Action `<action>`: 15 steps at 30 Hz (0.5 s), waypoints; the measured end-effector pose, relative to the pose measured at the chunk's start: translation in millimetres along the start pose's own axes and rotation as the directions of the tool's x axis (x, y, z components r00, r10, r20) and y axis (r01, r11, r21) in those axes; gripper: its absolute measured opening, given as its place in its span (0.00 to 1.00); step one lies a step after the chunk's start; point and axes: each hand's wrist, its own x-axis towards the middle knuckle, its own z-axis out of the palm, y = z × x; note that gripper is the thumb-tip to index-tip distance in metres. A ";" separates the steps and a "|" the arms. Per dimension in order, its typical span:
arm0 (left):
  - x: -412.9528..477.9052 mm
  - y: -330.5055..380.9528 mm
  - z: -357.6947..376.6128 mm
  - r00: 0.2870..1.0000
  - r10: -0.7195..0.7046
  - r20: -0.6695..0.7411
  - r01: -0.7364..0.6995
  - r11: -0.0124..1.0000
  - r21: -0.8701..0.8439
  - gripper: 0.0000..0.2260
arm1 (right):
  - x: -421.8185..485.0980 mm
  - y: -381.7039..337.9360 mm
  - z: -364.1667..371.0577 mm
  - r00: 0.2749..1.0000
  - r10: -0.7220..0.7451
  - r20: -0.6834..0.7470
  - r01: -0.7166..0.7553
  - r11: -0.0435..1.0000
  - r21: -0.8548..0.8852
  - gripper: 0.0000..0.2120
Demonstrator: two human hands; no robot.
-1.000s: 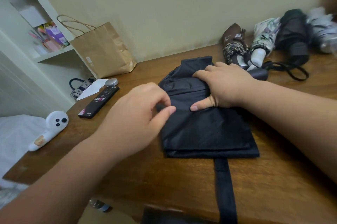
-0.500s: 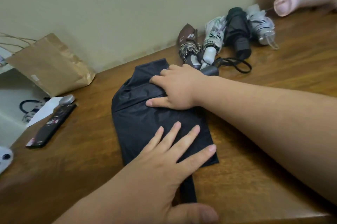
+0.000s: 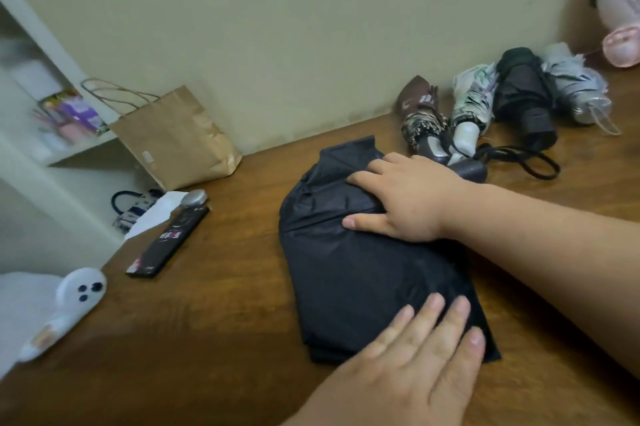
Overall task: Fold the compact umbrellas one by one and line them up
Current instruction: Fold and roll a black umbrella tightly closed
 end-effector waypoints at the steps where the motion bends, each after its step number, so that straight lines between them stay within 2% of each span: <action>1: -5.7 3.6 0.4 0.995 -0.034 0.098 0.037 0.999 -0.029 0.20 | 0.1 0.4 0.9 1.000 -0.002 -0.007 0.002 1.000 -0.002 0.45; 2: -11.7 3.7 -3.1 0.999 -0.021 0.033 0.021 1.000 -0.023 0.20 | 0.2 0.7 1.7 1.000 -0.002 -0.012 0.002 1.000 -0.002 0.46; 3: -9.0 5.2 -14.0 0.998 0.002 0.060 0.005 0.993 -0.120 0.21 | 0.5 1.0 2.4 1.000 -0.002 -0.016 0.002 1.000 0.001 0.47; 4: -18.9 4.6 -37.8 1.000 0.012 -0.021 -0.013 0.998 -0.055 0.21 | 1.0 0.9 3.0 1.000 -0.002 -0.021 0.003 1.000 0.004 0.48; 5: -23.5 -11.3 -46.9 0.985 0.057 -0.163 -0.035 0.990 0.133 0.21 | 1.7 1.1 3.8 1.000 -0.004 -0.025 0.004 1.000 0.007 0.50; 6: -20.1 -59.8 -0.7 0.932 0.027 -0.360 0.024 0.991 0.135 0.20 | 2.5 1.4 4.2 1.000 -0.003 -0.026 0.003 1.000 0.006 0.52; 7: -9.8 -125.6 126.2 0.897 -0.295 -0.328 0.254 0.953 -0.163 0.22 | 2.5 1.4 4.1 1.000 -0.001 -0.024 0.001 1.000 0.004 0.54; 8: 14.4 -196.0 233.2 0.826 -0.487 -0.282 0.325 0.822 -0.468 0.27 | 2.5 1.3 4.0 1.000 0.002 -0.021 -0.002 1.000 0.006 0.54; 9: 30.9 -252.7 308.5 0.725 -0.647 -0.235 0.456 0.707 -0.540 0.33 | 2.1 0.7 3.7 1.000 0.004 -0.020 -0.004 1.000 0.011 0.52; 10: 40.7 -288.6 336.0 0.657 -0.729 -0.192 0.546 0.636 -0.546 0.35 | 1.7 0.1 3.6 1.000 0.005 -0.019 -0.005 1.000 0.015 0.49; 11: 41.4 -297.6 312.1 0.631 -0.758 -0.164 0.588 0.605 -0.537 0.35 | 1.2 -0.1 3.2 1.000 0.005 -0.019 -0.005 1.000 0.018 0.47; 12: 27.2 -278.9 230.6 0.633 -0.768 -0.096 0.588 0.558 -0.586 0.31 | 0.8 -0.3 2.5 1.000 0.008 -0.016 -0.008 1.000 0.018 0.46; 13: 8.9 -232.2 104.6 0.685 -0.728 -0.004 0.542 0.513 -0.665 0.31 | 0.6 -0.4 2.3 1.000 0.012 -0.016 -0.011 1.000 0.017 0.46; 14: 1.5 -205.7 3.1 0.696 -0.718 0.007 0.497 0.475 -0.727 0.36 | 0.2 -0.4 2.4 1.000 0.015 -0.019 -0.014 1.000 0.019 0.47; 15: 0.8 -198.9 -58.7 0.672 -0.737 0.072 0.543 0.424 -0.725 0.41 | 0.0 -0.3 2.9 1.000 0.017 -0.024 -0.016 1.000 0.025 0.47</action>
